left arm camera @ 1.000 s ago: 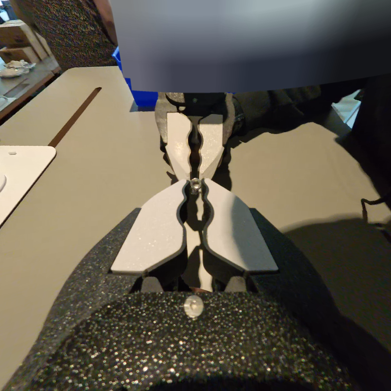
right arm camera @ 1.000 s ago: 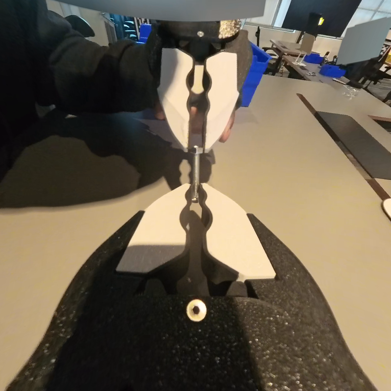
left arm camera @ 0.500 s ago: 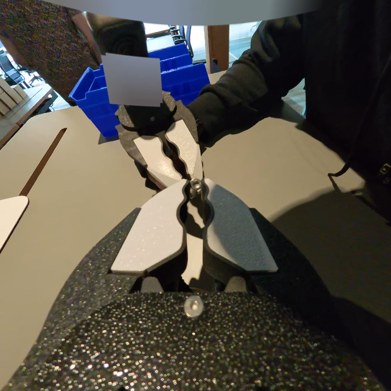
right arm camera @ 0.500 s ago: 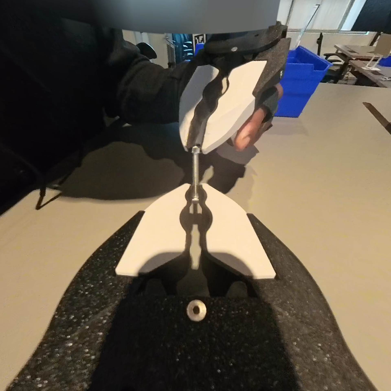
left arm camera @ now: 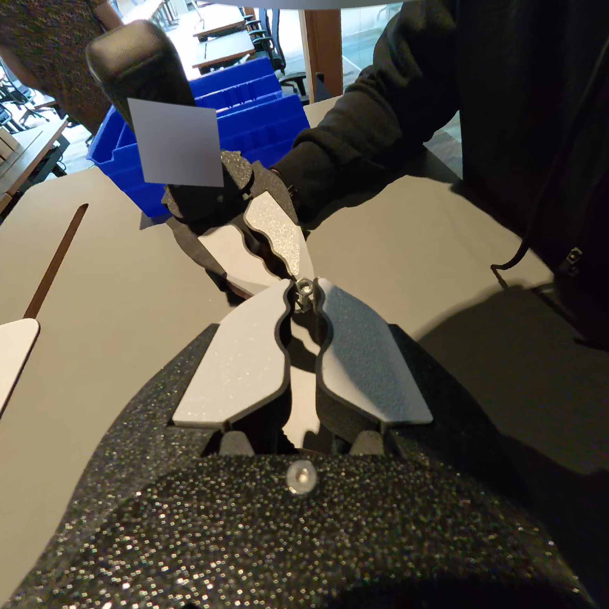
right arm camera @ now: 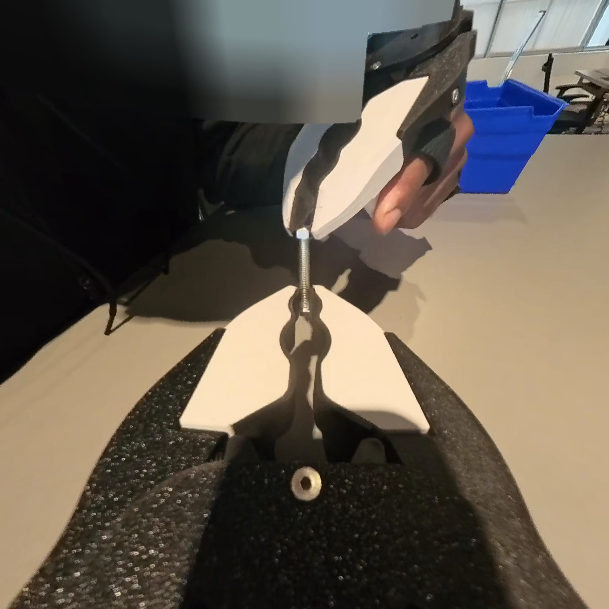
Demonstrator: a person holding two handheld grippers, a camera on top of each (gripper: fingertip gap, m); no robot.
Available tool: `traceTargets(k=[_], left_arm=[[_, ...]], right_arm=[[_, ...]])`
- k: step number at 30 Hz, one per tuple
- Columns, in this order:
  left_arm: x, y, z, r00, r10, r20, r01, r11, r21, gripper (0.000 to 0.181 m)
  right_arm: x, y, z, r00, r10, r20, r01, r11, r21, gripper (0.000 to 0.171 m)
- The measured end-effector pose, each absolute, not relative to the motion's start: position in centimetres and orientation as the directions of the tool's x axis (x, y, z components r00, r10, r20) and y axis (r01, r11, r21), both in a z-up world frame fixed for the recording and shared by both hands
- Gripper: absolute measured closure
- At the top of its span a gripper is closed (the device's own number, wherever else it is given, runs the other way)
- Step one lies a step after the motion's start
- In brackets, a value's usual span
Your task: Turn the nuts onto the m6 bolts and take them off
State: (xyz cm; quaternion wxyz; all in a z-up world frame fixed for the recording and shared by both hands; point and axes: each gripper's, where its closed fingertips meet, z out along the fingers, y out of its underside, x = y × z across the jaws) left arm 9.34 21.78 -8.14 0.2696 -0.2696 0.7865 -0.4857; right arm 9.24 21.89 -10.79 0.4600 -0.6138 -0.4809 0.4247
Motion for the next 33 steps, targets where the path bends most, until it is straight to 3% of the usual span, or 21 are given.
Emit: traceTargets(k=[33], left_arm=[[8.7, 21.0, -7.4, -0.717, -0.686, -0.123, -0.2, 0.371, -0.907, 0.171]], right_arm=[[7.5, 21.0, -9.8, 0.117, 0.987, -0.11, 0.159, -0.128, -0.979, 0.166]])
